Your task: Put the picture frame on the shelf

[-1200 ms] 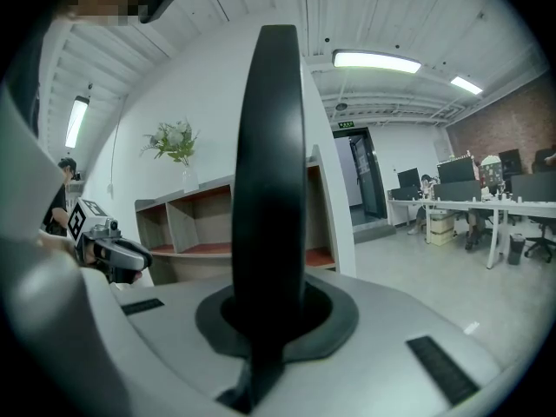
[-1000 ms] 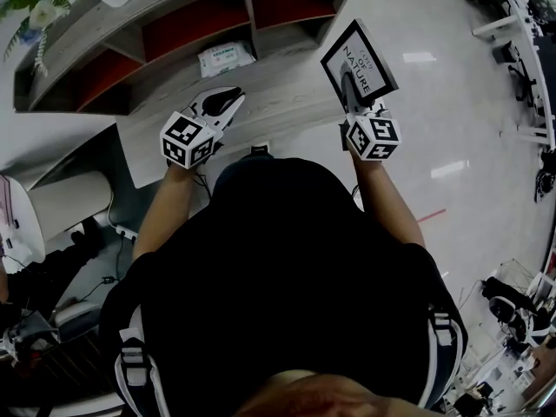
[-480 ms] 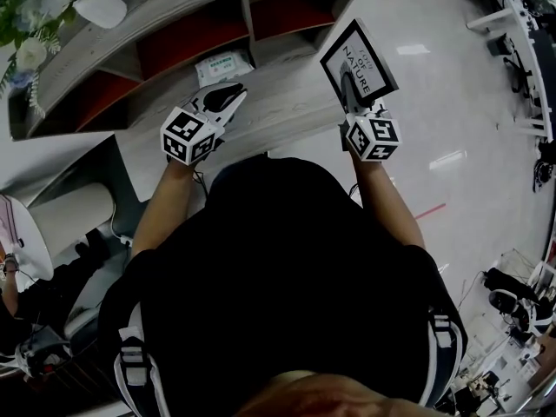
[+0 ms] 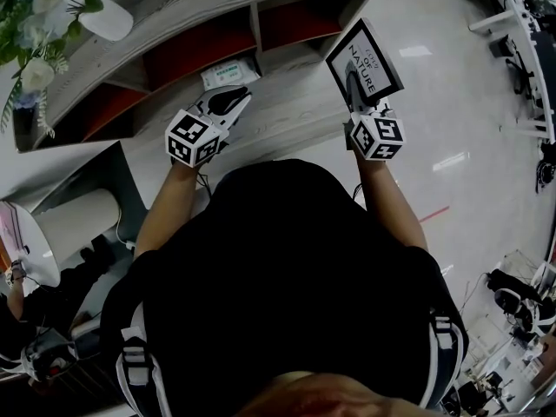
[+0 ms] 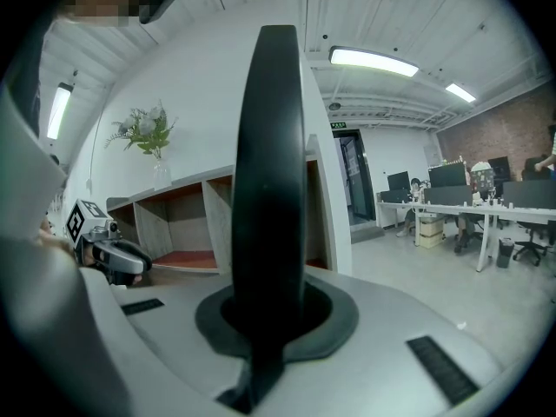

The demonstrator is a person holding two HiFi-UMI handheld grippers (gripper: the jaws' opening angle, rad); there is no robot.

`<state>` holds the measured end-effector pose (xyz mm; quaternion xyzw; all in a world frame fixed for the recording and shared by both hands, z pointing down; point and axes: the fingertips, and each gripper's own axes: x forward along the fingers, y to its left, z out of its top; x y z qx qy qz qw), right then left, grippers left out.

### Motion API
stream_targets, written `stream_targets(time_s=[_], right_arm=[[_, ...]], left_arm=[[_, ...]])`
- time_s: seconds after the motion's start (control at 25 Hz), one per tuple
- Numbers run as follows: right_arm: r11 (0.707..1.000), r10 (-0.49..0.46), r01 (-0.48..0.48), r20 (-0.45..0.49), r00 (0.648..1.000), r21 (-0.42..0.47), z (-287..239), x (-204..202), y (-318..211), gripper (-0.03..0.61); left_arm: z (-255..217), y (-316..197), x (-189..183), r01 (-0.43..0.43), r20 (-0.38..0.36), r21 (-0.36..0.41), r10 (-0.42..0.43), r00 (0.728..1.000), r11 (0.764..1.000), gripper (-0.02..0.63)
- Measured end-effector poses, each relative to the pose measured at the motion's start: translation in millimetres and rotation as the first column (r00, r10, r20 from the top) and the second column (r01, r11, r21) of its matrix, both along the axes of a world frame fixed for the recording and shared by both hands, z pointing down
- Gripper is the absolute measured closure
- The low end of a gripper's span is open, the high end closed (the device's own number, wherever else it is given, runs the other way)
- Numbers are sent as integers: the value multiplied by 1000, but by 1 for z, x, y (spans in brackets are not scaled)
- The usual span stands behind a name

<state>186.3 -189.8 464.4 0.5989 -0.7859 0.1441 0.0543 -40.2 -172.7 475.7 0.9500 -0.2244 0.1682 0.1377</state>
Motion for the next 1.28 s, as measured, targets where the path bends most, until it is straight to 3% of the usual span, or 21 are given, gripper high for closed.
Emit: stream_targets(time_s=[1.28], right_arm=[[999,39,-39,-15,999,-25,34,7,-102,557]], left_arm=[[15,-59,-27,45,31,-33,-44,999,998,561]])
